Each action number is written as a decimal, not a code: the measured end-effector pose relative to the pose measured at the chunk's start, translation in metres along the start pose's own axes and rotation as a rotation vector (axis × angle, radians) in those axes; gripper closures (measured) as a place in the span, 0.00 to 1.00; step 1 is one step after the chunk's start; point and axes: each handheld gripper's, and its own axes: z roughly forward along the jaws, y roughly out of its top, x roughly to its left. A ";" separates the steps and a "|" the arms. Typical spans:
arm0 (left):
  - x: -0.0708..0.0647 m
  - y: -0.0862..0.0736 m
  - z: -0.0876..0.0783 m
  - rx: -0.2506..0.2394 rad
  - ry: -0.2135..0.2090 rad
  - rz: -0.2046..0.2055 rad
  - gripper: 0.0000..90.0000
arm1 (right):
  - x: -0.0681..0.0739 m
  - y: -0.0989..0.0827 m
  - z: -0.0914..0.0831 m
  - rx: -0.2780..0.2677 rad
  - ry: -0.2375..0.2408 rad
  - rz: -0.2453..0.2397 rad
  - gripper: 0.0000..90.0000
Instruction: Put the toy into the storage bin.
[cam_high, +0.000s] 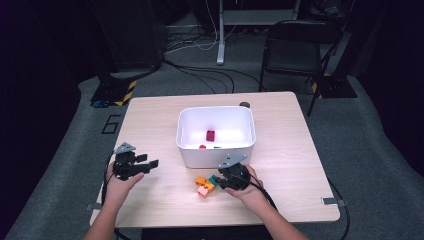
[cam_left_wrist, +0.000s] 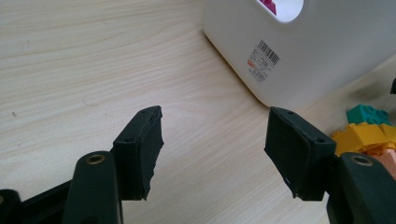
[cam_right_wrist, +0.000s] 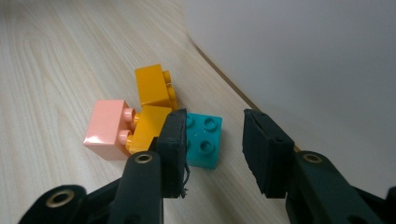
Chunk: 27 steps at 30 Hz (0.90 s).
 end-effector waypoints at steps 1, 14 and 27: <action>0.000 0.000 0.000 -0.003 0.001 0.000 0.40 | 0.000 0.000 0.001 0.003 0.000 0.002 0.68; 0.001 -0.001 -0.001 -0.003 0.004 -0.001 0.40 | 0.000 -0.003 0.012 0.018 -0.001 0.019 0.71; 0.000 -0.001 -0.001 -0.001 0.004 0.001 0.40 | 0.003 -0.001 0.012 0.015 0.022 0.026 0.69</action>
